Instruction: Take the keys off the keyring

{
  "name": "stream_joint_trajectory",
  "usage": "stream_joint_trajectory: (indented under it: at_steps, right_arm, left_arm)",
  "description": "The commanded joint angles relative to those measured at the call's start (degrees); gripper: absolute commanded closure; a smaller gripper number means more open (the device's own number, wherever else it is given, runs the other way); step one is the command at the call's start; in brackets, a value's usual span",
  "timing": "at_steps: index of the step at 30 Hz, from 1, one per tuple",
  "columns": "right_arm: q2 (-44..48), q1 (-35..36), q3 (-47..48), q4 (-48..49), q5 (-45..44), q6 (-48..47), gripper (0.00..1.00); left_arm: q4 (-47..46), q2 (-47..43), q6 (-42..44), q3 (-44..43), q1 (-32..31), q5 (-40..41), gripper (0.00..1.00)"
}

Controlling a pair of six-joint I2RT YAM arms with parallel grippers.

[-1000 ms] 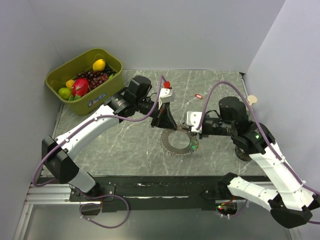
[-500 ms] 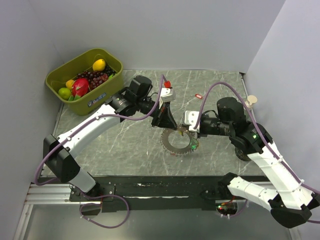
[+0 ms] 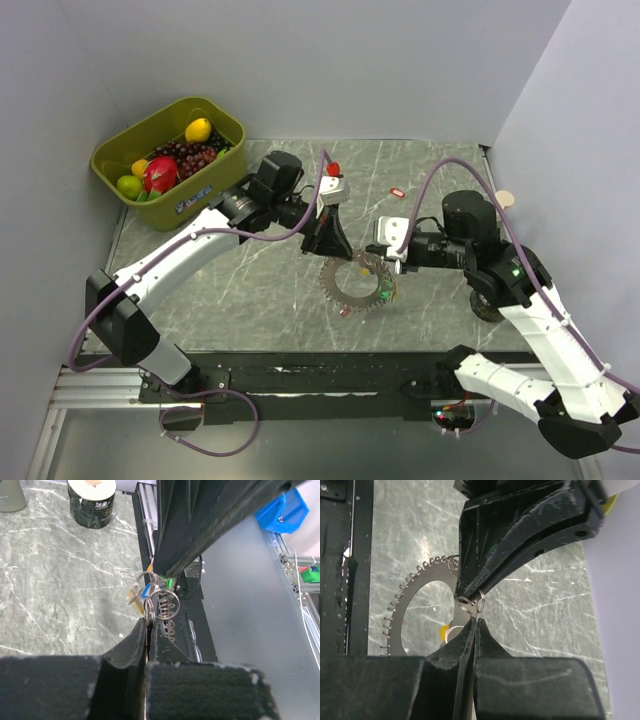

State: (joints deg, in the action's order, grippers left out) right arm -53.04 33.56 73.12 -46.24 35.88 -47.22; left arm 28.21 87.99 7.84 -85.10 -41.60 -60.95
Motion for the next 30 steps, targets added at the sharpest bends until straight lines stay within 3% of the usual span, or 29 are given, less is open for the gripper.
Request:
stream_joint_trajectory:
  at_steps: [1, 10, 15, 30]
  right_arm:
    - [1.0, -1.7, 3.2, 0.7, 3.9, 1.3, 1.0]
    - [0.1, -2.0, 2.6, -0.6, 4.4, 0.2, 1.0]
    - [0.2, -0.8, 2.9, -0.7, 3.2, 0.5, 0.87]
    - [-1.8, 2.4, 0.7, 2.8, -4.4, 0.4, 0.79]
  left_arm:
    - [-1.6, -2.9, 0.4, -0.9, 0.6, -4.3, 0.98]
    - [-2.7, -3.8, -0.5, -0.2, 1.4, -5.1, 0.98]
    - [-3.1, -3.6, -0.7, 0.1, 1.4, -4.2, 0.97]
    - [-4.3, -2.4, -1.9, 0.6, 1.4, -3.6, 0.97]
